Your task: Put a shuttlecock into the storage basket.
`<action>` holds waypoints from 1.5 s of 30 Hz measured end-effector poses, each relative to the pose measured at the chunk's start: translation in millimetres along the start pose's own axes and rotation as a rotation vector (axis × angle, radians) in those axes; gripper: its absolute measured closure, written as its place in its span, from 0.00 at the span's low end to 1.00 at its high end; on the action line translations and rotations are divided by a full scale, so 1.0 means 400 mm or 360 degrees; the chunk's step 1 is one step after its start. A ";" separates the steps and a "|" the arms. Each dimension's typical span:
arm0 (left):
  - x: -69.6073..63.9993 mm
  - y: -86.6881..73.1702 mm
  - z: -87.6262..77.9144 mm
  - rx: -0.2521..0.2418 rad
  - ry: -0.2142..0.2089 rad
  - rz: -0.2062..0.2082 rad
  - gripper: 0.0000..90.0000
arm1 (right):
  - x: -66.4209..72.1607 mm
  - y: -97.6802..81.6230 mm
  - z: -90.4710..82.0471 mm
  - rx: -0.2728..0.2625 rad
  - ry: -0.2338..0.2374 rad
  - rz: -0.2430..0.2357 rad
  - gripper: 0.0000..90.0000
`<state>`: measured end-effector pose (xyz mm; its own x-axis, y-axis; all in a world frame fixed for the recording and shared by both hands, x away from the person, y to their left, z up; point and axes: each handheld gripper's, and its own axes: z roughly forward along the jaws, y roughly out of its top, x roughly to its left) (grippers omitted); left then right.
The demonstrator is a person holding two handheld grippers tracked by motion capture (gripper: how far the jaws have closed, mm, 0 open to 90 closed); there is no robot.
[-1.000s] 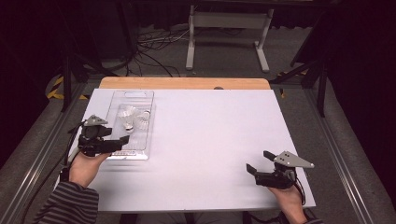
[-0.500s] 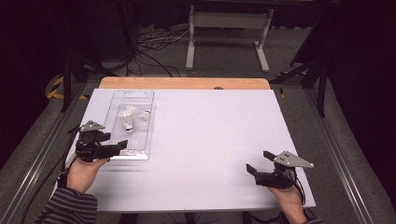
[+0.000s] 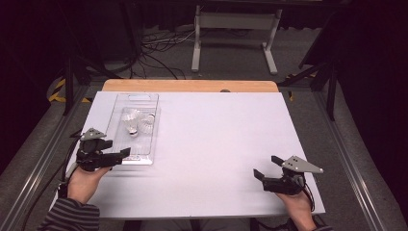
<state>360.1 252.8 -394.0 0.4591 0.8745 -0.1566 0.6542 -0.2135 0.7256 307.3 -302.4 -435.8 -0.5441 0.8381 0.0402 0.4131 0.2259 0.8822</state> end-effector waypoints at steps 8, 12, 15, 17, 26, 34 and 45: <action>-0.002 -0.011 -0.005 -0.0009 0.0001 -0.0012 0.25 | 0.000 0.000 0.000 -0.0001 -0.0001 -0.0001 0.14; -0.001 -0.016 -0.007 -0.0016 0.0003 -0.0005 0.25 | 0.000 0.000 0.000 -0.0004 0.0002 0.0002 0.14; -0.002 -0.022 -0.008 -0.0026 -0.0002 0.0002 0.24 | 0.000 0.000 0.000 -0.0004 0.0002 0.0001 0.14; -0.002 -0.026 -0.007 -0.0035 -0.0014 -0.0006 0.24 | 0.000 0.000 0.000 -0.0003 0.0002 0.0002 0.14; -0.001 -0.044 -0.011 -0.0072 -0.0015 -0.0008 0.24 | 0.000 0.000 0.000 0.0000 -0.0001 0.0000 0.14; -0.002 -0.053 -0.014 -0.0089 -0.0009 -0.0005 0.24 | 0.000 0.000 0.000 0.0000 -0.0002 0.0000 0.14; -0.011 -0.070 -0.024 -0.0147 -0.0009 0.0022 0.24 | 0.000 0.000 0.000 -0.0004 0.0001 0.0002 0.14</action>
<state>334.2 259.1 -407.1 0.4710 0.8693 -0.1495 0.5895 -0.1841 0.7865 307.2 -302.5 -435.8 -0.5438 0.8382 0.0417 0.4123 0.2235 0.8832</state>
